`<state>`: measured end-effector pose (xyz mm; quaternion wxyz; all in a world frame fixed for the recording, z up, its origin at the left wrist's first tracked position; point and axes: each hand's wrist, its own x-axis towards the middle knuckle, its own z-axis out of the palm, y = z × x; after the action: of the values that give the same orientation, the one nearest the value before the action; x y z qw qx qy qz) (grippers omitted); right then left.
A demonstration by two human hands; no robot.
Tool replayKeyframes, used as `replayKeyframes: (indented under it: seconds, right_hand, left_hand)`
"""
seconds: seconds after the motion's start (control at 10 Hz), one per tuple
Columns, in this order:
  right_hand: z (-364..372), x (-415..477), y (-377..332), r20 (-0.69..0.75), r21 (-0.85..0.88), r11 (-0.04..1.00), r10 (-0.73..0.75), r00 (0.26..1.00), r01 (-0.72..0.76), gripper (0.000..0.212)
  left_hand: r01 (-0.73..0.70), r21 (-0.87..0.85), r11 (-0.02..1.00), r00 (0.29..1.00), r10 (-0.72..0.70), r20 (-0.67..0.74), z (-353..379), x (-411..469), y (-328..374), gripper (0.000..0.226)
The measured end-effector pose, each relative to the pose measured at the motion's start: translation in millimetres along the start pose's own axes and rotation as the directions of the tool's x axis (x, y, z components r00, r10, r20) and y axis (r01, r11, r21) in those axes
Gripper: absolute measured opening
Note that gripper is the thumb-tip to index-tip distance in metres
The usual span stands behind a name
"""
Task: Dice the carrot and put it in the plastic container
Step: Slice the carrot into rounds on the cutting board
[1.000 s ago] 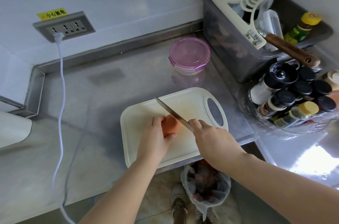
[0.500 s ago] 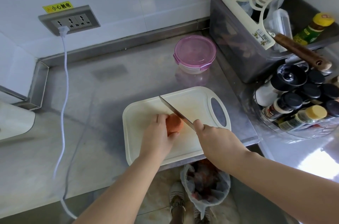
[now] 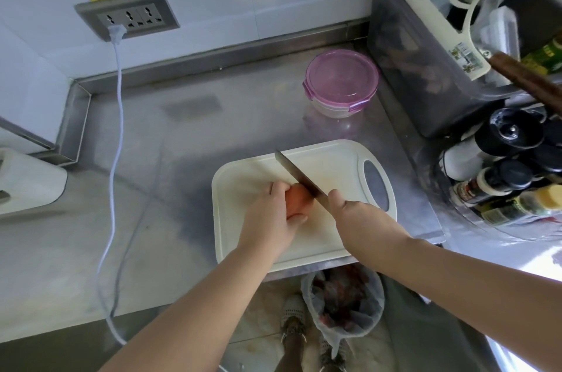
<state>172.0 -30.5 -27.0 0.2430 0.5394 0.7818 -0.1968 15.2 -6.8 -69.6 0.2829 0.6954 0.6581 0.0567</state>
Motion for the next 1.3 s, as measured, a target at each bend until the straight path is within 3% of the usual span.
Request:
replayKeyframes:
  seconds: [0.2,0.3,0.4,0.5,0.7,0.8,0.9,1.0,1.1,1.2,1.3]
  right_hand:
    - [9.3,-20.9,8.0,0.124,0.052,0.999,0.003,0.992,-0.009,0.019]
    - [21.3,-7.1,4.2,-0.139,0.32,0.946,0.098,0.985,-0.048,0.021]
    - [25.7,9.7,0.9,-0.155,0.315,0.946,0.136,0.979,-0.081,0.026]
    - [24.9,23.5,-5.1,-0.114,0.366,0.912,0.242,0.964,-0.185,0.051]
    - [26.6,16.1,4.7,-0.071,0.371,0.902,0.268,0.961,-0.224,0.033]
    - [32.2,5.0,19.2,-0.049,0.184,0.954,0.249,0.967,-0.236,0.031]
    - [33.4,5.5,19.3,-0.077,0.334,0.912,0.277,0.958,-0.237,0.027]
    - [39.6,8.4,13.9,-0.149,0.364,0.913,0.254,0.956,-0.186,0.037]
    - [41.4,10.7,20.4,-0.151,0.451,0.859,0.339,0.929,-0.24,0.032]
    - [38.2,2.9,38.2,-0.127,0.421,0.839,0.432,0.893,-0.346,0.019]
    - [45.0,-5.5,58.8,-0.139,0.512,0.743,0.566,0.813,-0.43,0.014]
  left_hand:
    - [-0.018,0.023,1.0,0.999,0.017,0.034,-4.3,3.5,1.7,0.048]
    - [-0.023,-0.005,1.0,0.999,0.023,0.025,-3.1,3.8,1.7,0.047]
    - [-0.02,-0.007,1.0,1.0,0.02,0.024,-1.7,3.1,0.5,0.05]
    - [-0.03,0.016,0.999,0.999,0.029,0.026,-0.7,1.3,-0.4,0.053]
    - [-0.025,-0.076,0.997,0.998,0.03,0.059,0.0,2.7,-11.8,0.058]
    - [-0.018,-0.204,0.979,0.998,0.03,0.054,-0.4,0.9,-20.6,0.063]
    - [-0.051,-0.219,0.974,0.997,0.063,0.052,-0.9,-2.7,-27.9,0.069]
    - [-0.048,-0.189,0.981,0.996,0.06,0.06,-1.8,-2.2,-31.0,0.069]
    - [-0.07,-0.154,0.986,0.994,0.083,0.077,0.1,1.1,-23.1,0.067]
    - [-0.098,-0.156,0.983,0.99,0.112,0.085,6.5,7.2,-10.1,0.064]
    - [-0.109,-0.125,0.986,0.988,0.121,0.096,12.0,13.5,-1.6,0.064]
